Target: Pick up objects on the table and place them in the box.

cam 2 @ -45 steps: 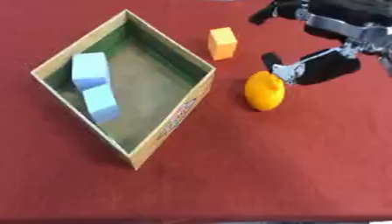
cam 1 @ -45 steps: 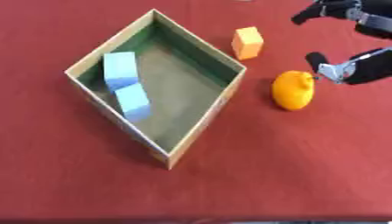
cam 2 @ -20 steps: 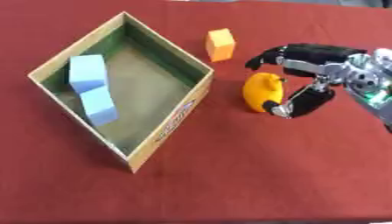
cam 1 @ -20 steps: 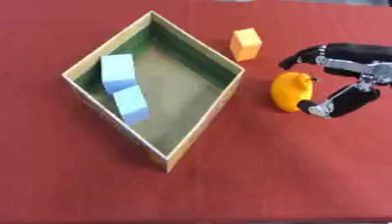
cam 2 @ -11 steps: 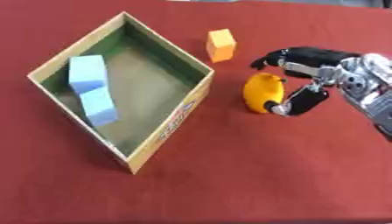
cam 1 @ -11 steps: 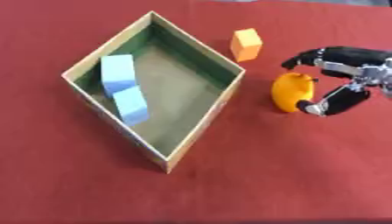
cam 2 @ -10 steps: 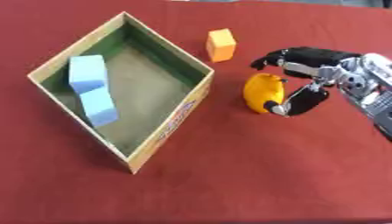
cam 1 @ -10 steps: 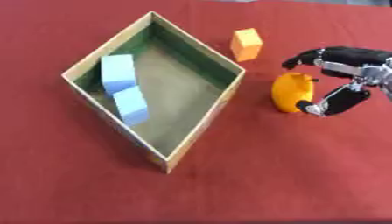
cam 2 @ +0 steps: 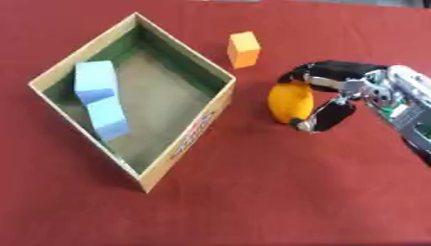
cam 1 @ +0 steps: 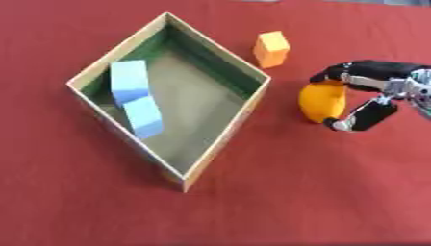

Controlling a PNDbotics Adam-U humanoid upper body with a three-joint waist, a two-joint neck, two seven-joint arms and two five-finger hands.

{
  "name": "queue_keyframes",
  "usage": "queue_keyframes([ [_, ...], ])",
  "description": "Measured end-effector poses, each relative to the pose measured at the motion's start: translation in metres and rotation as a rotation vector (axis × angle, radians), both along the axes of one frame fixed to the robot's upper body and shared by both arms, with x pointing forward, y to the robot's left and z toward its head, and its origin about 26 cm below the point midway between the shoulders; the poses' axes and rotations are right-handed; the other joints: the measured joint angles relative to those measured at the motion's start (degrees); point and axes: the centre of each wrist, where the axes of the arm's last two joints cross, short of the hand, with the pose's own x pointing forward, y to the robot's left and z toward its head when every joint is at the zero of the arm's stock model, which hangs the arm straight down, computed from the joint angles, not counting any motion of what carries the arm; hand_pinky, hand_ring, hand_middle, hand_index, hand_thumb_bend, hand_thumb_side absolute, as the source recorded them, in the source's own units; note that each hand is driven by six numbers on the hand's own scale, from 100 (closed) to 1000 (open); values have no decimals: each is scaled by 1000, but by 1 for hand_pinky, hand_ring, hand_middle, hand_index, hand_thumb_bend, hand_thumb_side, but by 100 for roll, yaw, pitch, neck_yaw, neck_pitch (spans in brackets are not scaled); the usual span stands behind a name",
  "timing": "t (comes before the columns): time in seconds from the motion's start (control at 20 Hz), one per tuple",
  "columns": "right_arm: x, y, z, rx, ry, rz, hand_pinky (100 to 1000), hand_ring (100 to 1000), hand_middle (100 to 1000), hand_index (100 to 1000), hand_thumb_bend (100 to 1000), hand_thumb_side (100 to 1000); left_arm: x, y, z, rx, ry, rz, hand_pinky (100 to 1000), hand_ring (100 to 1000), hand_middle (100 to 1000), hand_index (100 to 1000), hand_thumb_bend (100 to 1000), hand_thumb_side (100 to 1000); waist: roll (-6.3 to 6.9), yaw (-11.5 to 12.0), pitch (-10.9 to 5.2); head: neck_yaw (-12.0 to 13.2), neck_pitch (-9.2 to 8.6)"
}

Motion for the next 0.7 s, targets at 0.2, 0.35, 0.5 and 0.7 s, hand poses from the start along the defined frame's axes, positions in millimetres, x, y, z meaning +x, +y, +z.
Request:
queue_keyframes([
  [0.2, 5, -4, -4, -27, 4, -22, 906, 930, 818, 942, 372, 166, 0, -1, -1, -4, 2, -2, 917, 783, 706, 847, 165, 790, 0, 4, 0, -2, -5],
  [0.35, 8, -4, -6, -21, -6, -33, 854, 863, 722, 874, 249, 203, 0, -1, -1, -3, 6, -3, 918, 783, 706, 847, 165, 790, 0, 4, 4, -2, -5],
  [0.5, 9, -4, -7, 16, -39, -45, 832, 826, 650, 817, 105, 204, 0, -1, -2, -8, 9, -4, 918, 784, 707, 847, 166, 791, 0, 4, 6, -2, -5],
  [0.7, 8, -3, -7, 78, -87, -57, 820, 803, 627, 795, 100, 209, 0, -2, -2, -9, 11, -5, 919, 785, 708, 848, 166, 791, 0, 4, 6, -1, -5],
])
